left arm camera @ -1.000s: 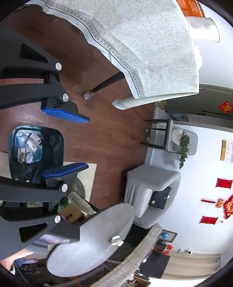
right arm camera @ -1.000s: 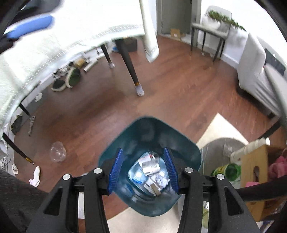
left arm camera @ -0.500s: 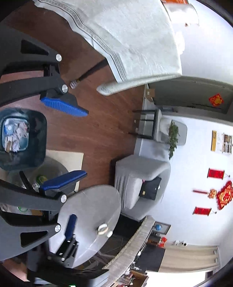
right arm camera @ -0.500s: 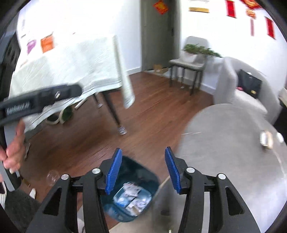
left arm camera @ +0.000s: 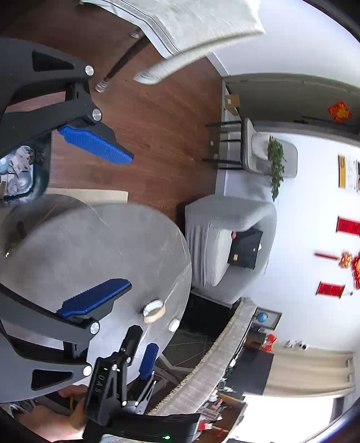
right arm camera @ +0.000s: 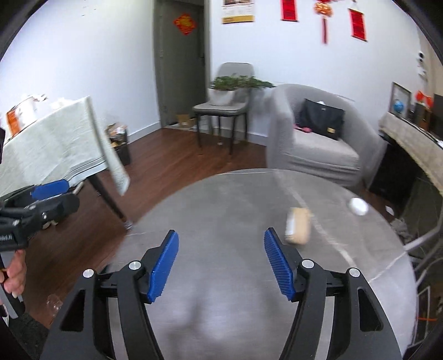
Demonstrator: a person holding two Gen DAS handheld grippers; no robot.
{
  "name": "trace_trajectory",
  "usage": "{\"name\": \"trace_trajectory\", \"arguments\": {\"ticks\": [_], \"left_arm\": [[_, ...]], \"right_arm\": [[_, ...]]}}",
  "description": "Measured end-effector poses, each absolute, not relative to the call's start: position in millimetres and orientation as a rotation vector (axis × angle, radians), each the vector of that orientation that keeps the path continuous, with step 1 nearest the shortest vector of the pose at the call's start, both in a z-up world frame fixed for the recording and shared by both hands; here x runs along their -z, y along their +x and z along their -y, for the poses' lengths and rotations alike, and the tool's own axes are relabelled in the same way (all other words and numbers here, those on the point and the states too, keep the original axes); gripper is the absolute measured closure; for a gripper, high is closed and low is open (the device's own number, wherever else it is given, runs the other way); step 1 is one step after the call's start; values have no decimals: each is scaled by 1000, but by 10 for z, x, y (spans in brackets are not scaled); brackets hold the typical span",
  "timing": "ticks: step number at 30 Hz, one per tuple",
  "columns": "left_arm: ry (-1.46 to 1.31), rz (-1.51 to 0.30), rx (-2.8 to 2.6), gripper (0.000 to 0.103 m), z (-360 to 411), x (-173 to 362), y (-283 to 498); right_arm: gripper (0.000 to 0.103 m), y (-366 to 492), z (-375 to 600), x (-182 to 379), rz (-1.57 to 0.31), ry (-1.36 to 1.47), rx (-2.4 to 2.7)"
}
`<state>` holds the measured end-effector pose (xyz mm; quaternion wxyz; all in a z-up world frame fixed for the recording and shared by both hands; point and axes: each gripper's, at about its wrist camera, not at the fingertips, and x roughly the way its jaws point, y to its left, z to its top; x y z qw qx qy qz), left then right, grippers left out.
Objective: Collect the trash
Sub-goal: 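Return to the table and close the left tool on the brown tape roll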
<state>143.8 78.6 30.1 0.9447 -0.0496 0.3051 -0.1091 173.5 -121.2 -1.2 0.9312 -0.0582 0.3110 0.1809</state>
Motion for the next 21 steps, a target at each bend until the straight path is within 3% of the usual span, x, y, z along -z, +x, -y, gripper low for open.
{"name": "trace_trajectory", "arguments": {"ticks": [21], "left_arm": [[57, -742, 425, 15, 918, 45, 2298]], "right_arm": [[26, 2653, 2697, 2, -690, 19, -176]]}}
